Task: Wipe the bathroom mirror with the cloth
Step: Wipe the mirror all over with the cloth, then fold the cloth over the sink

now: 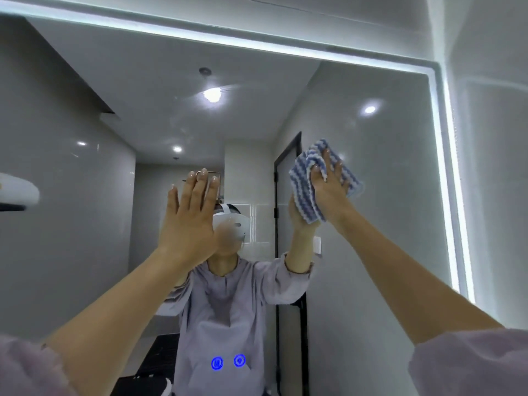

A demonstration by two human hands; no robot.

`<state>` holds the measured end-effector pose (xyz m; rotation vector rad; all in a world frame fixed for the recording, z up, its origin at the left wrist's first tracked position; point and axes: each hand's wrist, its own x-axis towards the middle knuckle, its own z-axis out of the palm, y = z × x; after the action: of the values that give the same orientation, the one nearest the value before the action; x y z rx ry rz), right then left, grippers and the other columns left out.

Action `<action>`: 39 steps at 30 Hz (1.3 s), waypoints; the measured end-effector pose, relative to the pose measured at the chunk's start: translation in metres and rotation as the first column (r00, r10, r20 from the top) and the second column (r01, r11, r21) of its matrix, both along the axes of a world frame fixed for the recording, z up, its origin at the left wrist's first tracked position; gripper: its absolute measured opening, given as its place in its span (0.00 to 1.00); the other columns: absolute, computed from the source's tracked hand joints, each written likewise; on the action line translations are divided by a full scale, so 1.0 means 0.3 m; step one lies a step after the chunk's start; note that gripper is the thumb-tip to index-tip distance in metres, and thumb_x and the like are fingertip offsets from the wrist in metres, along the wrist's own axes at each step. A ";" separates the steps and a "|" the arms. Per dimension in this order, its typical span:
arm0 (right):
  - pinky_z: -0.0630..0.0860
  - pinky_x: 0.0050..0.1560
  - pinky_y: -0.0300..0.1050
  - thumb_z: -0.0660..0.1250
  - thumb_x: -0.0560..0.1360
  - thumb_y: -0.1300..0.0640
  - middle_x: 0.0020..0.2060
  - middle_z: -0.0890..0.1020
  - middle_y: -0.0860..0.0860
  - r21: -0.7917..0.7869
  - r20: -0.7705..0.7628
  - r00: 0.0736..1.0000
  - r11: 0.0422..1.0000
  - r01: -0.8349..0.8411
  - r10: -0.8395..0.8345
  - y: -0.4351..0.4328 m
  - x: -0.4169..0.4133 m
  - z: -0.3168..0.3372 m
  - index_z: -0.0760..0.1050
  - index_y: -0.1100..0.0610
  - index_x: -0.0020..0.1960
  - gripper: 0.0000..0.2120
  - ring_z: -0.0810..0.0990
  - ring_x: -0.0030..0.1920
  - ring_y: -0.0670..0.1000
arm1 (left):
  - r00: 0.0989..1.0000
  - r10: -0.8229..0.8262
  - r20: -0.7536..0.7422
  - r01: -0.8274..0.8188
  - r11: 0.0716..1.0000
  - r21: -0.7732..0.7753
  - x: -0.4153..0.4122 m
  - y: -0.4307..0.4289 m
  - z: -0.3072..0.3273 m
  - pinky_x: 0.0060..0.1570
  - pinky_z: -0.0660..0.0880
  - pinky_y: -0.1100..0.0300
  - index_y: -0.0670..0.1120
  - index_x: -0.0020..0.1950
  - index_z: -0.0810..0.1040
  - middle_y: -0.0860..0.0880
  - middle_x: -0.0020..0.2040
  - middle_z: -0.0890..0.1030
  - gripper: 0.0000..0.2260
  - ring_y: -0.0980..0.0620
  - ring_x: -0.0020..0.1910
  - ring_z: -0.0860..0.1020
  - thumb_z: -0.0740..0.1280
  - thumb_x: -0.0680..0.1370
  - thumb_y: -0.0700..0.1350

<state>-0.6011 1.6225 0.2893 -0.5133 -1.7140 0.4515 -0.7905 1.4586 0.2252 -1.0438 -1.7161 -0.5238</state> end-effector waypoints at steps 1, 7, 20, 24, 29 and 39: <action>0.51 0.75 0.57 0.49 0.83 0.45 0.77 0.56 0.56 -0.124 -0.109 0.967 0.962 -0.242 0.229 -0.055 0.013 -0.029 0.51 0.49 0.77 0.25 0.56 0.76 0.57 | 1.000 0.022 0.004 -0.022 1.000 -0.021 0.012 -0.010 0.001 0.73 0.35 0.47 0.48 0.72 0.28 0.47 0.76 0.33 0.35 0.48 0.75 0.33 0.46 0.78 0.63; 0.74 0.60 0.60 0.54 0.80 0.42 0.61 0.78 0.59 -0.245 -0.748 0.282 0.144 -0.959 0.601 -0.293 0.156 -0.252 0.68 0.58 0.69 0.25 0.78 0.60 0.59 | 0.996 0.088 -0.021 -0.090 0.985 -0.146 0.084 -0.136 -0.128 0.74 0.42 0.45 0.47 0.77 0.40 0.46 0.78 0.42 0.34 0.47 0.77 0.39 0.35 0.75 0.62; 0.80 0.40 0.66 0.56 0.77 0.55 0.47 0.83 0.65 -0.124 -0.916 -0.029 -0.350 -0.928 0.401 -0.562 0.463 -0.837 0.83 0.66 0.47 0.21 0.83 0.46 0.66 | 0.991 -0.123 0.061 0.127 0.990 -0.067 0.469 -0.481 -0.521 0.72 0.53 0.39 0.42 0.73 0.65 0.44 0.73 0.67 0.31 0.45 0.74 0.61 0.45 0.79 0.61; 0.80 0.40 0.65 0.55 0.77 0.48 0.48 0.84 0.62 -0.239 -0.927 0.108 -0.344 -0.908 0.359 -0.599 0.462 -0.921 0.84 0.65 0.45 0.25 0.84 0.45 0.63 | 0.974 -0.133 0.186 0.153 0.983 -0.098 0.569 -0.523 -0.659 0.72 0.55 0.37 0.42 0.72 0.66 0.43 0.72 0.68 0.30 0.44 0.74 0.62 0.48 0.78 0.60; 0.77 0.47 0.65 0.56 0.78 0.46 0.52 0.83 0.61 -0.358 -0.908 0.241 -0.338 -0.871 0.341 -0.658 0.467 -1.005 0.82 0.64 0.51 0.25 0.83 0.49 0.62 | 0.933 -0.122 0.339 0.171 0.978 -0.119 0.629 -0.560 -0.803 0.73 0.53 0.40 0.42 0.73 0.66 0.44 0.72 0.68 0.32 0.46 0.74 0.61 0.48 0.77 0.62; 0.79 0.55 0.57 0.50 0.81 0.43 0.49 0.84 0.59 -0.392 -0.909 0.247 -0.485 -0.781 0.337 -0.766 0.539 -1.208 0.82 0.65 0.51 0.30 0.83 0.51 0.58 | 0.693 -0.185 0.696 0.214 0.976 0.047 0.716 -0.657 -1.000 0.74 0.49 0.50 0.50 0.76 0.56 0.48 0.77 0.59 0.30 0.48 0.76 0.54 0.50 0.78 0.64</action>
<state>-0.4394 1.3928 -0.0732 -0.0466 -0.7224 2.7188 -0.5756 1.2613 -0.0749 -1.1480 -2.2857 -1.1507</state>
